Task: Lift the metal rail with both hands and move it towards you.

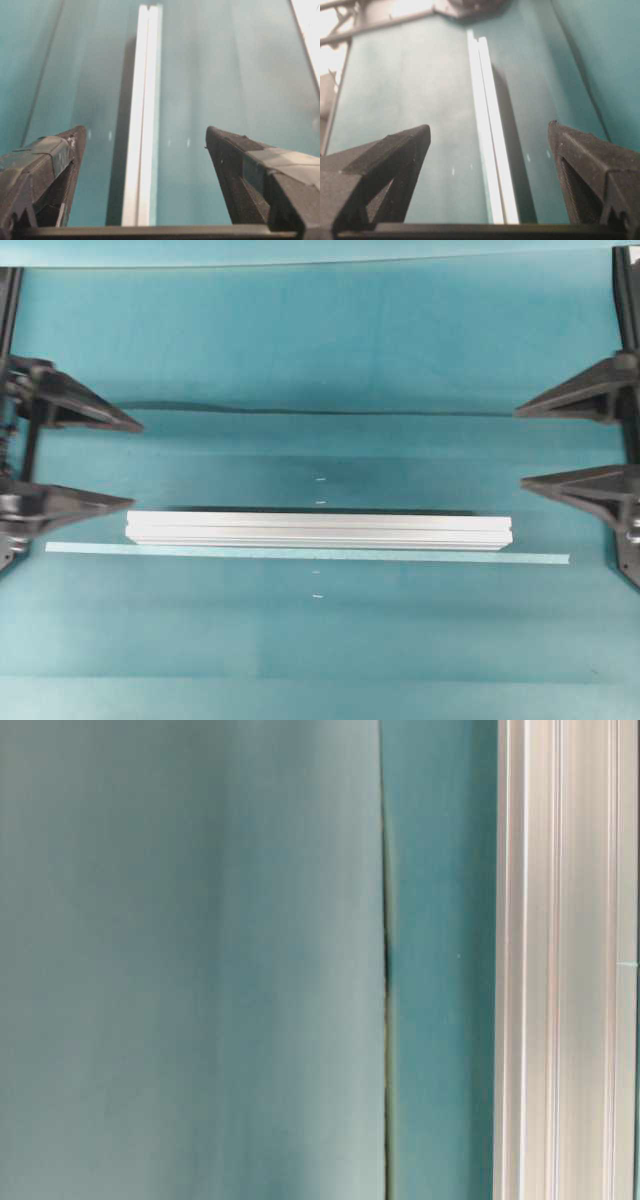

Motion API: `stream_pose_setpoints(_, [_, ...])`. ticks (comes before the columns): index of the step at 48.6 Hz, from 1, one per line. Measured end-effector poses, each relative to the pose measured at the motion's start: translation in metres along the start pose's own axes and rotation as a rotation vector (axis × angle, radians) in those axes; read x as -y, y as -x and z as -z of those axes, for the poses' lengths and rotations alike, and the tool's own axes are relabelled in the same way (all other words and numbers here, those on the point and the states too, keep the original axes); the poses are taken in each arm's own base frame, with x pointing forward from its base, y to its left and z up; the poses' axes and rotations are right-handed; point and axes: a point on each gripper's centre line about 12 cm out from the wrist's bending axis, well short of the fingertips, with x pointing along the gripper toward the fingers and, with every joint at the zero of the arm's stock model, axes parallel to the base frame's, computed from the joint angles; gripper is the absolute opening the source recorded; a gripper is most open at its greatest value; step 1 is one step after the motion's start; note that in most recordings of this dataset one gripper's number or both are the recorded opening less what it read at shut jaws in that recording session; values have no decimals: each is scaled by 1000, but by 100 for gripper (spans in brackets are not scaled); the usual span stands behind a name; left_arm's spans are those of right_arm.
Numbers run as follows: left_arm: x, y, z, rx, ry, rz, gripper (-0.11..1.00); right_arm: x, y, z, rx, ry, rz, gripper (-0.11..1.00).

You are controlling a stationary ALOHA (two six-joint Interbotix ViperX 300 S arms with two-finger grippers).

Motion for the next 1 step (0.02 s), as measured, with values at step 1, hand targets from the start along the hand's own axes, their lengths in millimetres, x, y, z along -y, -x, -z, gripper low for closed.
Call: stream_pose_setpoints(1, [0,2,-1,6,0,1,94,0,1,1,2,0,0,97])
